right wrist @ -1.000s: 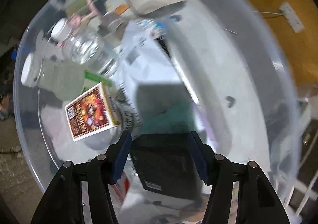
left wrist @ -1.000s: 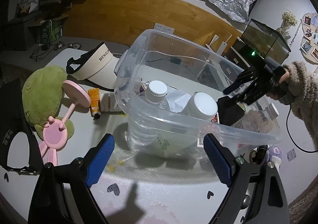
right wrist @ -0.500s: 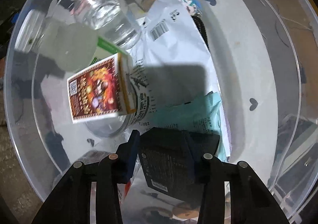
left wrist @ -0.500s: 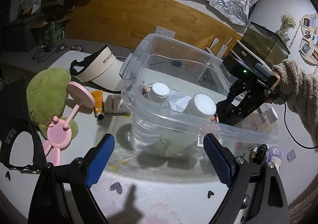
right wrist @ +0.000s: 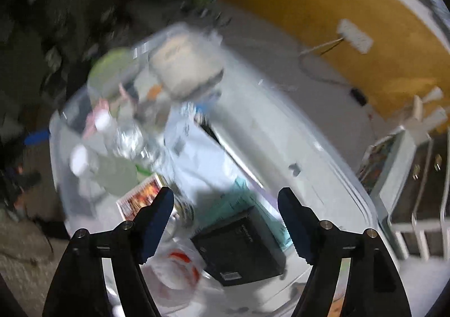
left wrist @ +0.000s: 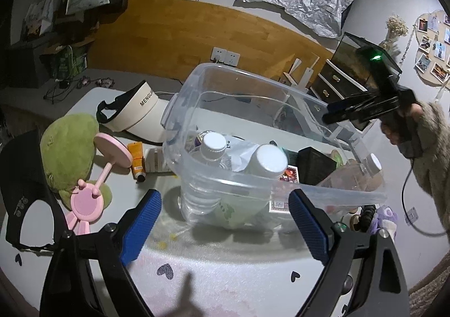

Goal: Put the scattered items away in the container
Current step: 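Lower the black box into the clear box and open the right gripper, then withdraw the right tool up and away from the clear box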

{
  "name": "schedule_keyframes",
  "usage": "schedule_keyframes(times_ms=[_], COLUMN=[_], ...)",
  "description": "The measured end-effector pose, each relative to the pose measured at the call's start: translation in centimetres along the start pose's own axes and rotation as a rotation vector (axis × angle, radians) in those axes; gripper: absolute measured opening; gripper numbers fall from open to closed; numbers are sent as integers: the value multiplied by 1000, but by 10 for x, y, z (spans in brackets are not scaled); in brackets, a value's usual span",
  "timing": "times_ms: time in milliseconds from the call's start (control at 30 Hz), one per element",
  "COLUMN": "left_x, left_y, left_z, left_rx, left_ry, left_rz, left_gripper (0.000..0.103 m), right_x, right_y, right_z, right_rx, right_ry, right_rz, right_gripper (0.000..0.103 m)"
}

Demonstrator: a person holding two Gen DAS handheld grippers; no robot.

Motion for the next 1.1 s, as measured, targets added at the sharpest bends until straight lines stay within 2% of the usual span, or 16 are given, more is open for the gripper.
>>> schedule_keyframes(times_ms=[67, 100, 133, 267, 467, 733, 967, 1100], left_x=[-2, -2, -3, -4, -2, 4, 13, 20], left_y=[2, 4, 5, 9, 19, 35, 48, 55], left_z=[-2, -3, -5, -11, -22, -29, -33, -33], left_rx=[-3, -6, -10, -23, -28, -52, -60, -47], left_ry=[0, -2, -4, -21, -60, -123, -172, -182], left_rz=[-8, -11, -12, -18, -29, -56, -68, -65], left_gripper=[102, 102, 102, 102, 102, 103, 103, 103], right_x=[9, 13, 18, 41, 76, 124, 154, 170], right_y=[24, 34, 42, 64, 89, 109, 117, 119], right_z=[4, 5, 8, 29, 72, 107, 121, 139], right_rx=[33, 43, 55, 121, 230, 253, 298, 336], right_ry=[-73, -105, -137, -239, -291, -468, -552, -542], right_rz=[-107, -152, -191, -300, -391, -534, -551, -556], right_gripper=[85, 100, 103, 103, 103, 103, 103, 103])
Point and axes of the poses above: each gripper's, at about its wrist camera, not at the fingertips, and y roughly against the way its jaws point, z to its left, x to its underside, the point moved 1 cm from there along -y, roughly the way its jaws point, and after that the axes turned 2 degrees about x, right-handed, at the moved point
